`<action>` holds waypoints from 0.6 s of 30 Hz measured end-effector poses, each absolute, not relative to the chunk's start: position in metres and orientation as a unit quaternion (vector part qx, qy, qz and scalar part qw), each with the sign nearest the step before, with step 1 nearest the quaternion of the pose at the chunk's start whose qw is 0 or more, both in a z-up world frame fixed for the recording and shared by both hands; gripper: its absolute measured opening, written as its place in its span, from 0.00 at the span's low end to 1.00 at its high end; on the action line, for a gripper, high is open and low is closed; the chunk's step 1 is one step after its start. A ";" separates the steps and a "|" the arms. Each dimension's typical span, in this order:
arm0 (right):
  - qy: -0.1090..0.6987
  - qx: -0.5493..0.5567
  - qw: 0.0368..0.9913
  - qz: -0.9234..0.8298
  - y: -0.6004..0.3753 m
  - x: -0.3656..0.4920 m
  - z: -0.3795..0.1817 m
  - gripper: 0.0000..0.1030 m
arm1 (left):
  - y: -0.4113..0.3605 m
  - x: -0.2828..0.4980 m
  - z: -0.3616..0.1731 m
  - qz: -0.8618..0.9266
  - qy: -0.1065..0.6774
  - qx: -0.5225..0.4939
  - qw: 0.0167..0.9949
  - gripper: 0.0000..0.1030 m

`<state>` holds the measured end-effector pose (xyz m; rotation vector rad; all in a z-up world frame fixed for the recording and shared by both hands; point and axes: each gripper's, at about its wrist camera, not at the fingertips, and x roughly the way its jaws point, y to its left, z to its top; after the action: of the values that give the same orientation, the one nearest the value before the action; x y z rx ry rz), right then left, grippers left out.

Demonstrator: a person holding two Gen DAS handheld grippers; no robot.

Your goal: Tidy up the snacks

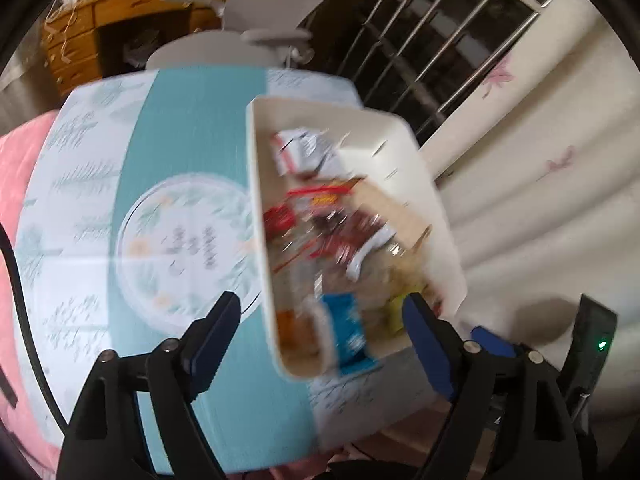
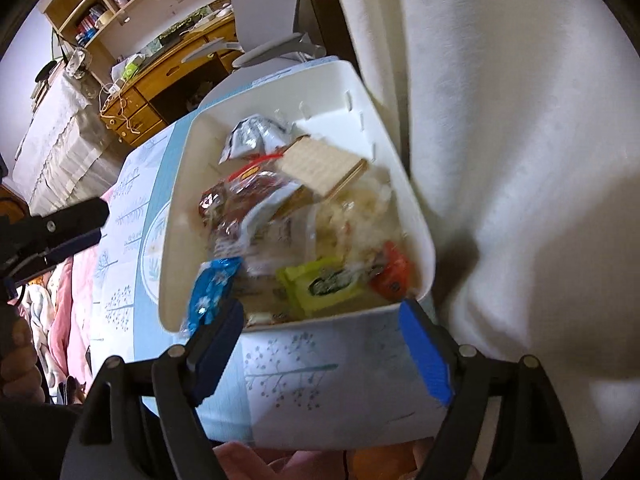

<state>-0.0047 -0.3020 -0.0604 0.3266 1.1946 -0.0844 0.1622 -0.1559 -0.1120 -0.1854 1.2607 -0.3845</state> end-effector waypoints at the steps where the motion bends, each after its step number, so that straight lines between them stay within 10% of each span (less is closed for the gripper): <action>1: 0.559 0.152 0.814 -0.036 -0.297 -0.006 -0.060 0.79 | -0.149 0.158 -0.114 -0.175 0.596 -0.080 0.780 0.82; 18: 0.578 0.126 0.806 0.020 -0.161 -0.068 0.001 0.80 | -0.024 0.056 -0.058 -0.135 0.575 -0.071 0.804 0.99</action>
<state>-0.0679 -0.1611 0.0007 0.2695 1.2375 0.0418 0.0563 -0.0240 -0.0583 -0.1512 1.2318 -0.2893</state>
